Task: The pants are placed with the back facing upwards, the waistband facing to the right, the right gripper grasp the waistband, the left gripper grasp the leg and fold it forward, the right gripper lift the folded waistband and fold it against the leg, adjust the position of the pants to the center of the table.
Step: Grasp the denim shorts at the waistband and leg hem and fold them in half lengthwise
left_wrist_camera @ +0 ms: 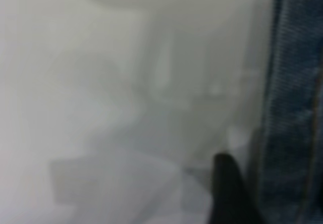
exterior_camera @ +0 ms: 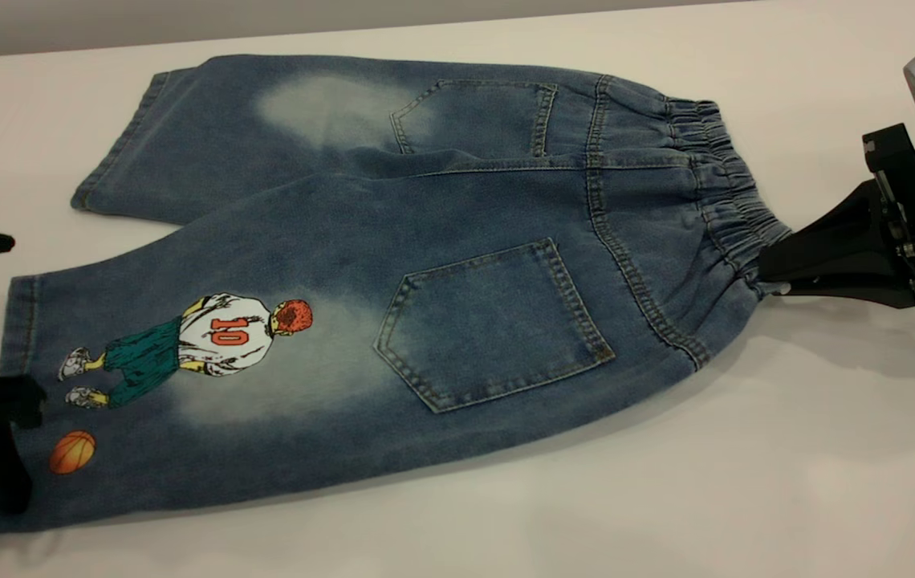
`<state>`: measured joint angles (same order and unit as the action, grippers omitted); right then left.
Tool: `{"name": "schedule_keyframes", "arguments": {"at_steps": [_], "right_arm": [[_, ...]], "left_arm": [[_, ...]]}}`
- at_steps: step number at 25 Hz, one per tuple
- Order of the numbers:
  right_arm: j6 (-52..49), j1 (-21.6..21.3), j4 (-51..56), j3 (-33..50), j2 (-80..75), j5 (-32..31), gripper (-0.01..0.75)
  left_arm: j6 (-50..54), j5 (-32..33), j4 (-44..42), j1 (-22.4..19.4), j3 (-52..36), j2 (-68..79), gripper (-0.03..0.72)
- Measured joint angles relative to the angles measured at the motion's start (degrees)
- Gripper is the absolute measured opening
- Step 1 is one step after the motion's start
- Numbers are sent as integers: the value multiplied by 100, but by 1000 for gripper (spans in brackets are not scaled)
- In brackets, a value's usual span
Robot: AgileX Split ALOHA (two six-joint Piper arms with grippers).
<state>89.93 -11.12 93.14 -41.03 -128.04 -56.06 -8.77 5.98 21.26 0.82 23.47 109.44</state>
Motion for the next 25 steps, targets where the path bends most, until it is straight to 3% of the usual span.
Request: {"name": "schedule_keyframes", "arguments": {"at_steps": [6, 15, 25], "right_arm": [[0, 0, -18, 0, 0, -5, 28], [0, 0, -110, 0, 7, -210, 28], [-128, 0, -124, 0, 547, -262, 28]], "left_arm": [[-9, 172, 15, 178, 211, 20, 91], [3, 294, 24, 913, 483, -185, 81], [10, 947, -22, 918, 526, -1700, 80]]}}
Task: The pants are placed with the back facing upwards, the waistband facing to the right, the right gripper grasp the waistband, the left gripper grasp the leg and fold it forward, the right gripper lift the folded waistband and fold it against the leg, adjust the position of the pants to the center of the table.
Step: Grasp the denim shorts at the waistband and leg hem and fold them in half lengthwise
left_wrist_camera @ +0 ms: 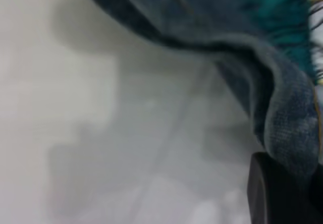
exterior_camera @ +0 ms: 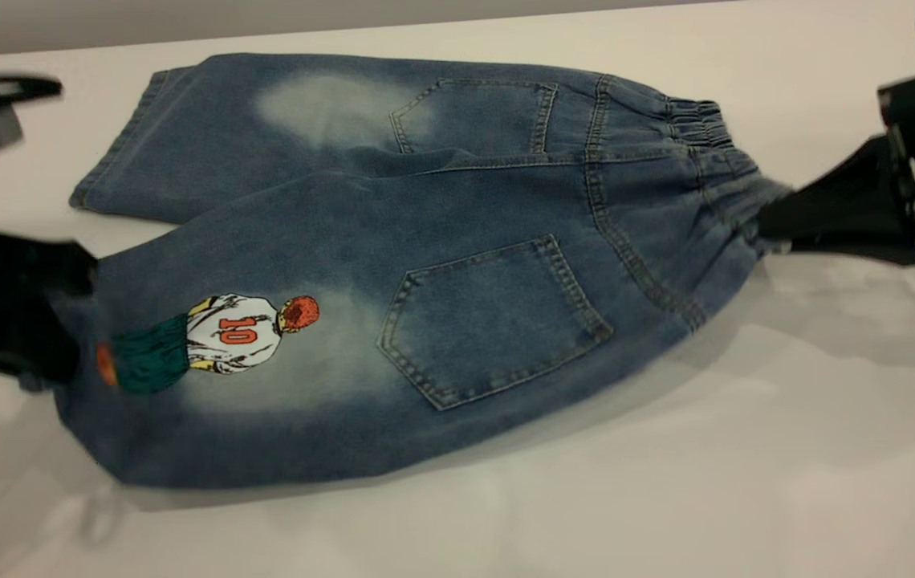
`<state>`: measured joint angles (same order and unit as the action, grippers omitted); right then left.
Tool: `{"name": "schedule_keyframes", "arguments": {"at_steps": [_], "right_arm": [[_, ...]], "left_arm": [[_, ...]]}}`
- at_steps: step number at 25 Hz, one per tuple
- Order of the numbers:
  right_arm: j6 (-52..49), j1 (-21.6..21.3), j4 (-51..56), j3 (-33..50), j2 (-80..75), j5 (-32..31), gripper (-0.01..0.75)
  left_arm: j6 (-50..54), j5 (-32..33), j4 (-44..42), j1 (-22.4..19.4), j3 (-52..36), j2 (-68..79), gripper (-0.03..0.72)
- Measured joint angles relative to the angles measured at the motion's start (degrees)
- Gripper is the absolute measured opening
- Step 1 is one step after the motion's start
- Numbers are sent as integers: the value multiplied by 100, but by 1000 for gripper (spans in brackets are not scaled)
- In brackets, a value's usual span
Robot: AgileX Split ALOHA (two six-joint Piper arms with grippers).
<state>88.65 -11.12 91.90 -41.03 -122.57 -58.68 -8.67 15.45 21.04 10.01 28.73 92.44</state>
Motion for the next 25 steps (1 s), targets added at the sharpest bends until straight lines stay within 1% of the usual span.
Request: {"name": "schedule_keyframes", "arguments": {"at_steps": [6, 9, 11, 13, 18, 25], "right_arm": [[-153, 0, 77, 0, 460, -13, 28], [-186, 0, 60, -58, 468, -49, 28], [-274, 0, 76, -144, 468, -212, 28], [-365, 33, 86, -284, 462, -308, 28], [-833, 33, -33, -698, 462, -316, 28], [-1535, 33, -414, -1384, 462, -316, 28]], "left_arm": [[-21, 8, 0, -5, 59, -766, 80], [-26, 82, 0, -5, 218, -817, 80], [-26, 66, 0, -5, 374, -797, 79], [-32, 30, 0, -5, 566, -792, 78], [-32, 80, 0, -5, 1083, -774, 78], [-37, -121, 0, -11, 1355, -669, 78]]}}
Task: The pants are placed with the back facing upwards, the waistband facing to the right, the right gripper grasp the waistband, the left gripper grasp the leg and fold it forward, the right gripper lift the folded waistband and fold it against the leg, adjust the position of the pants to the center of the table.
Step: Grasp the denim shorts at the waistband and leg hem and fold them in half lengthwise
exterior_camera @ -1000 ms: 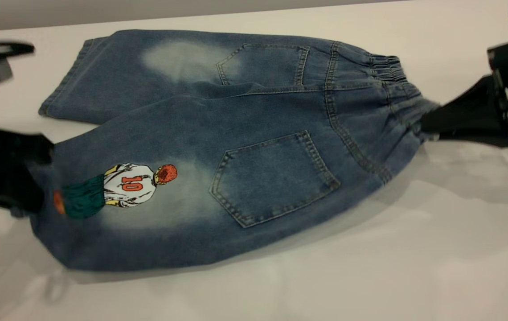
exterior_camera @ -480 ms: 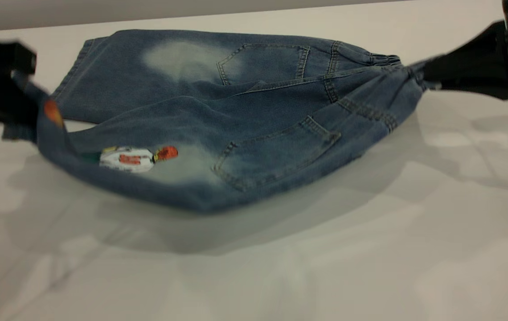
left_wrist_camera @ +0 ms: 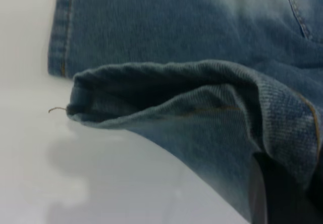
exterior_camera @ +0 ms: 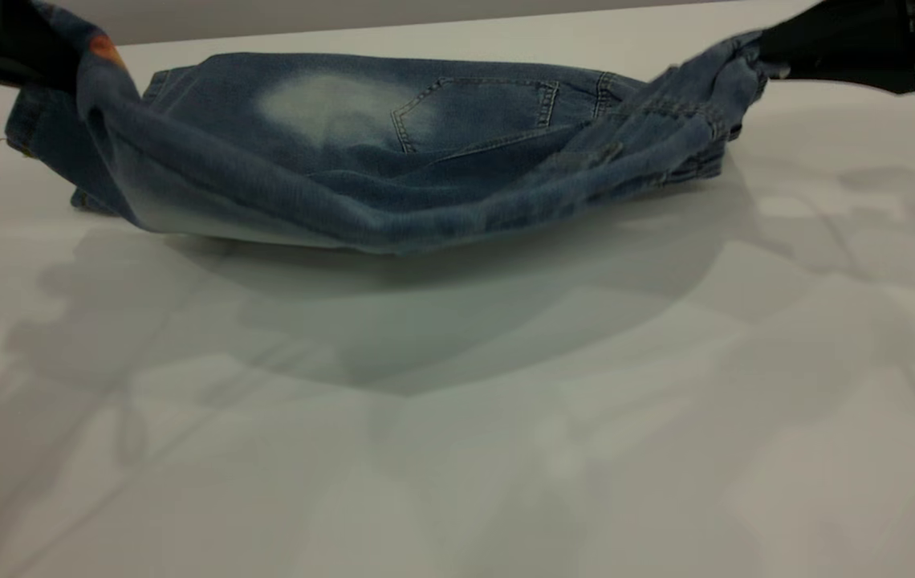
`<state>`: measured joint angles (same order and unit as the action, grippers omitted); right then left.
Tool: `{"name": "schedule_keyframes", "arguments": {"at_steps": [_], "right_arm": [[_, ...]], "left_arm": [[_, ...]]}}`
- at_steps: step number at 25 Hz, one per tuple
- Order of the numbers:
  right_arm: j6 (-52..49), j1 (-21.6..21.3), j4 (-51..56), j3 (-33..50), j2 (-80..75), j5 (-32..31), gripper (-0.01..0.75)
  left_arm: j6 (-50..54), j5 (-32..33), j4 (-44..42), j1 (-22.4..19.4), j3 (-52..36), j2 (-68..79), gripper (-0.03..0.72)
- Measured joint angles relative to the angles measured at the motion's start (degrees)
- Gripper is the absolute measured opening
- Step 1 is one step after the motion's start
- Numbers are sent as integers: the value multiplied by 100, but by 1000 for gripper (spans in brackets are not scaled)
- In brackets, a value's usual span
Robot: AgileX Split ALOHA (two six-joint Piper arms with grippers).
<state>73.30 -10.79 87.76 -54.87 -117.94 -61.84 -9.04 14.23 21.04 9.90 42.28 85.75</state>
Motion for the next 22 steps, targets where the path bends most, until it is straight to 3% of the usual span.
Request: {"name": "schedule_keyframes", "arguments": {"at_steps": [7, 22], "right_arm": [[-669, 0, -415, -692, 0, 53, 28], [-1445, 233, -859, -2031, -684, 86, 28]], "left_arm": [[-1, -137, 0, 0, 505, 696, 78], [-251, 241, -45, -15, 2018, 1682, 78]]}}
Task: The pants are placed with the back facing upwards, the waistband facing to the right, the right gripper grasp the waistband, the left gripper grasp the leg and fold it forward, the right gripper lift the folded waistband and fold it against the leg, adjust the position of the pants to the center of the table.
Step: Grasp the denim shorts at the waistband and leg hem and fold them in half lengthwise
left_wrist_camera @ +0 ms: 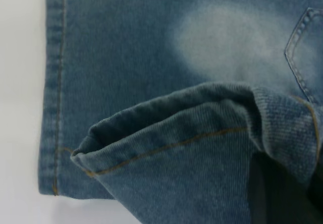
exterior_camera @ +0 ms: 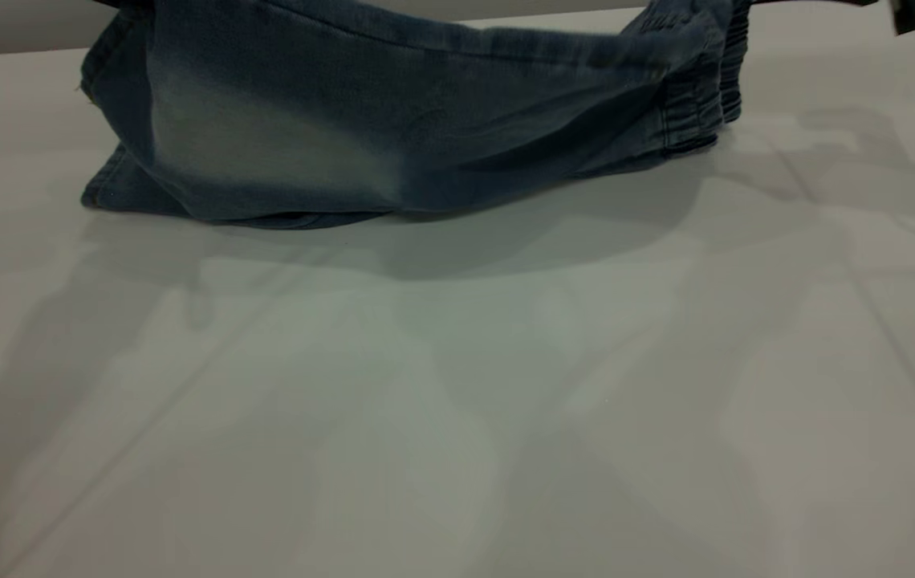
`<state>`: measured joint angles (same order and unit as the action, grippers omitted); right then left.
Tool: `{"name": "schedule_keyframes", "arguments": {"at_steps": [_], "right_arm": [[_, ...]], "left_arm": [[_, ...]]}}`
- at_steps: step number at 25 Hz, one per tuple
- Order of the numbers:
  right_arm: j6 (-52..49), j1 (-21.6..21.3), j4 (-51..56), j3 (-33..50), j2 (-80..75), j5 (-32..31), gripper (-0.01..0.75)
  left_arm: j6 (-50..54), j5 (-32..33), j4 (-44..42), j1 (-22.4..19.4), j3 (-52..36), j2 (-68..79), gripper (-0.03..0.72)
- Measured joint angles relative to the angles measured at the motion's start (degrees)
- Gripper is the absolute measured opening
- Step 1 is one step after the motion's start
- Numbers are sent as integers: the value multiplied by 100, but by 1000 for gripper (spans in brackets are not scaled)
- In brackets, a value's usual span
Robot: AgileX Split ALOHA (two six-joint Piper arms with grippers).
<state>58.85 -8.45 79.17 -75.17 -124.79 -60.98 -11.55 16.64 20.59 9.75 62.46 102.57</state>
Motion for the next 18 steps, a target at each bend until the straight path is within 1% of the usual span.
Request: {"name": "schedule_keyframes", "arguments": {"at_steps": [6, 10, 14, 18], "right_arm": [[-37, 0, -7, -438, -378, 5, 28], [-37, 0, -12, -656, -499, 23, 28], [-81, 0, -2, -875, -638, 41, 28], [-86, 0, 13, -1050, -848, 87, 28]], "left_arm": [[-8, -11, -134, -126, 408, 436, 78], [-8, 56, -141, -213, 733, 657, 78], [-8, 283, -154, -277, 1085, 853, 78], [-3, 288, -283, -285, 1307, 997, 78]]}}
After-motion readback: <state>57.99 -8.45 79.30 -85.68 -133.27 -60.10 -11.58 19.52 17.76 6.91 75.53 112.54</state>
